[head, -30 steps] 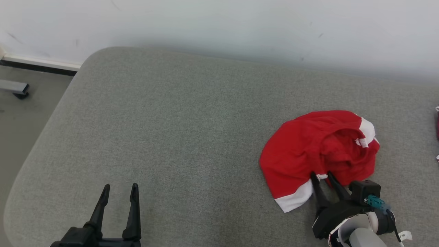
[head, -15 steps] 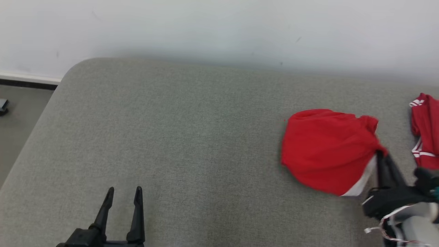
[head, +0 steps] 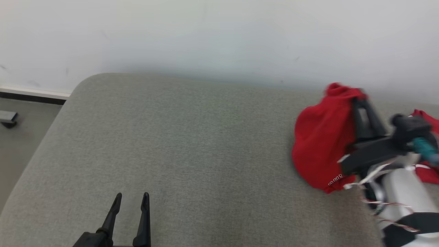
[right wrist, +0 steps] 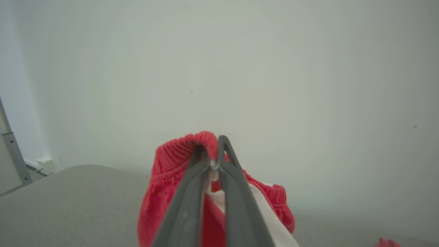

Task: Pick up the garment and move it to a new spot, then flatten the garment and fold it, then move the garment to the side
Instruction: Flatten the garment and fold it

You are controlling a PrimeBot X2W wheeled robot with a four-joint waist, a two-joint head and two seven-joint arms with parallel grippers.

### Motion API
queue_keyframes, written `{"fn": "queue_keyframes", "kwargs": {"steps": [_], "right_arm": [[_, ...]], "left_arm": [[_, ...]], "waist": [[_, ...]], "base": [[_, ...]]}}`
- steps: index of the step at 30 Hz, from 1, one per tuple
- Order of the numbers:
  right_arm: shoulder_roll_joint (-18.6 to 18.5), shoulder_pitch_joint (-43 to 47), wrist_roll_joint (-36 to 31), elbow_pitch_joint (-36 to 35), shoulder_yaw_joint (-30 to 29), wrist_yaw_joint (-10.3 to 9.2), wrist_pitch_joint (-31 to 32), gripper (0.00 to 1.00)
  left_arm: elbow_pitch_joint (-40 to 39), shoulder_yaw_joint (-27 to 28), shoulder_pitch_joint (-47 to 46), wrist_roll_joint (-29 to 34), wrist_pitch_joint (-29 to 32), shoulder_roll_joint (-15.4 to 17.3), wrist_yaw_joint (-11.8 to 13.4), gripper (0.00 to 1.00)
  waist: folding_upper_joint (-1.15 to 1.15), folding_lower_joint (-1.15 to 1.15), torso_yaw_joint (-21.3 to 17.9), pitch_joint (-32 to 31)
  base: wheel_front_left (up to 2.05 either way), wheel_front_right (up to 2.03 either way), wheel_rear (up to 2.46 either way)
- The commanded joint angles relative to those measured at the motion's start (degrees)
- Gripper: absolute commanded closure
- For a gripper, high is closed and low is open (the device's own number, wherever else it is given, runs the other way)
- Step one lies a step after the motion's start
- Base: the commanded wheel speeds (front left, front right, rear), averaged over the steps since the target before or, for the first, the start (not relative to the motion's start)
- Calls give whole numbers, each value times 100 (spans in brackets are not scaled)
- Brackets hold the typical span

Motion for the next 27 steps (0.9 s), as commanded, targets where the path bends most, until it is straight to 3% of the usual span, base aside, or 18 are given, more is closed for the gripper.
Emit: {"fn": "queue_keyframes", "kwargs": {"steps": [1, 3, 8, 14, 21, 22, 23, 27], "right_arm": [[121, -37, -37, 57, 202, 0, 29, 100], [222, -55, -54, 137, 356, 0, 34, 100], [879, 117, -38, 785, 1271, 0, -156, 100], [1093, 316, 65, 1525, 2114, 0, -300, 100], [1101, 430, 1130, 1630, 3706, 0, -405, 100], [1103, 390, 1201, 1669, 3834, 0, -414, 61], [1102, 341, 1299, 1697, 3923, 0, -424, 0], [1105, 155, 1396, 1804, 3938, 0, -434, 0]], "left_arm": [[17, -17, 61, -15, -17, -14, -4, 0], [25, -18, 48, -20, -17, -16, -5, 0], [82, -53, -40, -39, -17, -21, -6, 0], [118, -83, -87, -51, -17, -23, -6, 0], [175, -128, -194, -83, -17, -27, 0, 0], [182, -132, -209, -88, -17, -27, 0, 0], [187, -131, -218, -92, -17, -28, 0, 0], [170, -58, -210, -90, -17, -30, 7, 0]], "waist": [[0, 1, 150, -34], [0, 1, 201, -26], [0, 1, 499, 65], [0, 1, 638, 175], [0, 1, 651, 307], [0, 1, 644, 316], [0, 1, 634, 324], [0, 1, 486, 305]], "base": [[0, 0, 0], [0, 0, 0], [0, 0, 0], [0, 0, 0], [0, 0, 0], [0, 0, 0], [0, 0, 0], [0, 0, 0]]}}
